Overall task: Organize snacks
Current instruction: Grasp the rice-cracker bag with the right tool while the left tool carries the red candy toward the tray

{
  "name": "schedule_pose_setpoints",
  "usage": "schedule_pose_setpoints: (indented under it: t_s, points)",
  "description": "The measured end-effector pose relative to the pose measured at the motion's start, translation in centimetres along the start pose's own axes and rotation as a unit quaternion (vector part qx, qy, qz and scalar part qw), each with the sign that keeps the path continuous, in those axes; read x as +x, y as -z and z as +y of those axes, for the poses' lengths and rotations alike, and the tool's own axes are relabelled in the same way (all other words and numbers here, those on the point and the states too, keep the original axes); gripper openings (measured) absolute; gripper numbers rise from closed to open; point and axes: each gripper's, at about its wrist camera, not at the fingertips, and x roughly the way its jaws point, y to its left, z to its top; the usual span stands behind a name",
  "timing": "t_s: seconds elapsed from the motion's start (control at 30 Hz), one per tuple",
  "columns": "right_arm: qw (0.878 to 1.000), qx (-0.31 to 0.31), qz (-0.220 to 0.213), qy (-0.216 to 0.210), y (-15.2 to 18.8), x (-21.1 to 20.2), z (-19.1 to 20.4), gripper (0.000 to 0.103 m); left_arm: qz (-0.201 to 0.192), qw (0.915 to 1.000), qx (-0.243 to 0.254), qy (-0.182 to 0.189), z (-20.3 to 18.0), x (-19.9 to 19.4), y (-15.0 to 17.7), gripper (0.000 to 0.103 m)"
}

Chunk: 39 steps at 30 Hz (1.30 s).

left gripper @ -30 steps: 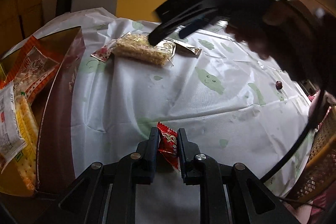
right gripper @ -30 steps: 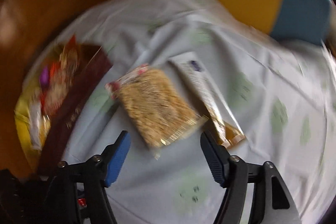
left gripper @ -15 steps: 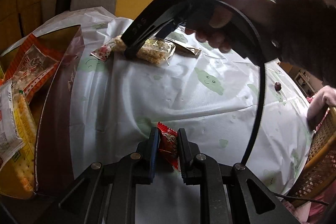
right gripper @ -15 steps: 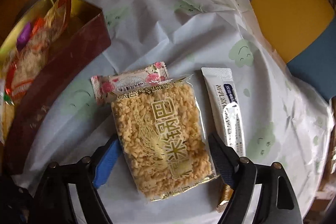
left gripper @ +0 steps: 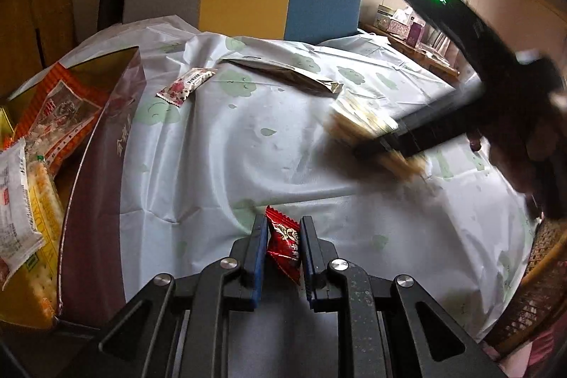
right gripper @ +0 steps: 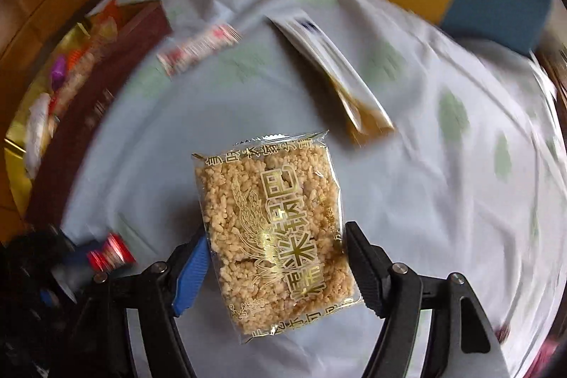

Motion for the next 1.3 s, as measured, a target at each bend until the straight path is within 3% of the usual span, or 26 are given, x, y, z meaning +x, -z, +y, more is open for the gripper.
schedule_pose_setpoints:
  t_s: [0.2,0.43,0.8,1.07,1.3]
  points:
    - [0.998,0.049,-0.023,0.017,3.9,0.0,-1.9,0.075,0.0,0.9998,0.012,-0.018,-0.4,0.0,-0.1,0.018]
    - [0.998,0.049,-0.023,0.021,3.6,0.6,-1.4,0.076,0.001,0.9993,0.022,-0.032,-0.9,0.2,-0.1,0.018]
    - [0.998,0.057,-0.014,0.013,2.5,1.9,-3.8,0.077,0.003,0.9989,0.025,-0.04,-1.2,0.2,-0.1,0.018]
    - [0.998,0.051,-0.016,0.02,2.5,2.2,-3.6,0.077,0.012,0.9991,0.018,-0.038,-1.1,0.1,-0.4,0.018]
    - [0.998,0.047,-0.021,0.025,3.0,2.4,-2.7,0.077,0.008,0.9999,-0.01,0.001,-0.5,-0.9,-1.4,0.018]
